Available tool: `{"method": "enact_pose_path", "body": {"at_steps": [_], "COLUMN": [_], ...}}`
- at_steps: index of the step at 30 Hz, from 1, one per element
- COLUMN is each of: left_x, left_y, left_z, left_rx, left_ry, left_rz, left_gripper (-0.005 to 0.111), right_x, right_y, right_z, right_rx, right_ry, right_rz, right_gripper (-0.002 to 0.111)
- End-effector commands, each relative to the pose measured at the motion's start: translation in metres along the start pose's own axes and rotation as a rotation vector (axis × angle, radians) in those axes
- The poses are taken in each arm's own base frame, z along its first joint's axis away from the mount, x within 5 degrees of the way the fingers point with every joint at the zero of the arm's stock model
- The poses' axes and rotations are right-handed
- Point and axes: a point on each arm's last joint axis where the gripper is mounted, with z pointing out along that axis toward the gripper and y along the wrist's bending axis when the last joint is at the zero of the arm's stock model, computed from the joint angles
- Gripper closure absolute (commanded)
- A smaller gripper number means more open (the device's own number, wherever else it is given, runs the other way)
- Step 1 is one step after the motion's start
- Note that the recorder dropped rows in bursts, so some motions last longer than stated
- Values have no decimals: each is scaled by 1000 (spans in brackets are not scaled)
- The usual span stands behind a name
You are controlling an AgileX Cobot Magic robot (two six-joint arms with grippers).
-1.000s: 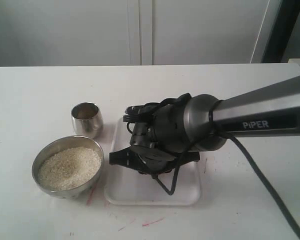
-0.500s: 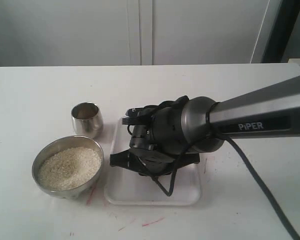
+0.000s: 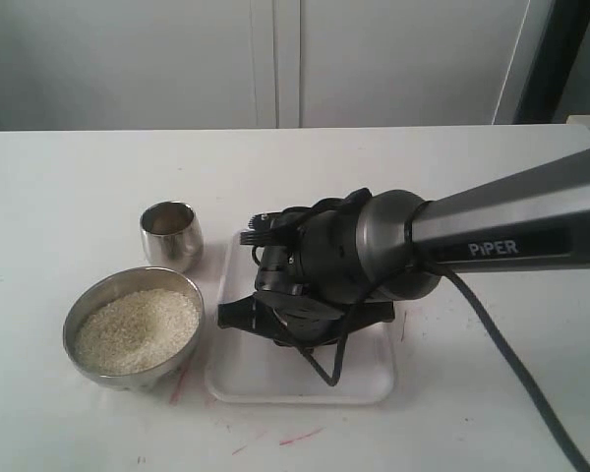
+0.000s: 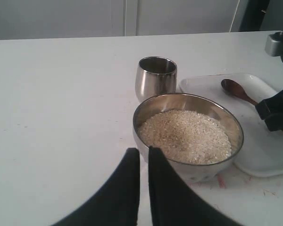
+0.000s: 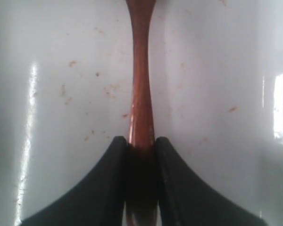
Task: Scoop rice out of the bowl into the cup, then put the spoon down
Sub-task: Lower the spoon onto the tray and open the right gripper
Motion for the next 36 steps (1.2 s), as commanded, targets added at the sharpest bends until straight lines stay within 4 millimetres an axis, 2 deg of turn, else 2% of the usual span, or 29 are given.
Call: {"method": "enact_pose_path", "body": {"at_steps": [1,5,7,15,20,26,31,36], "left_x": [-2,-2,-2,-2,-2,-2,-2,-2], "left_y": [-1,-1,-1,-1,-1,-1,-1,-1], "left_z": [0,0,0,0,0,0,0,0], "left_rx": [6,6,6,6,6,6,6,6], "left_ry": [-1,-1,-1,-1,-1,-1,-1,-1], "left_rz": [-10,-10,-10,-10,-10,-10,-10,-10], "left_gripper": [92,92,92,92,92,92,92,92], "right_x": [1,1,1,4,2,-10,-21,-18], "right_y": [-1,-1,-2,-1,-2,-9,-25,-45], "right_z": [1,1,1,-2,-16,-60,-108,-147], "right_rx": [12,12,16,6,-31,-88,-124,-124], "right_ry": [0,0,4,45,61,20,-50,-17], "right_rz": [-7,-7,0,-53,-84,-144,-194,-269], "right_gripper": [85,64,58,56,56,56,56,56]}}
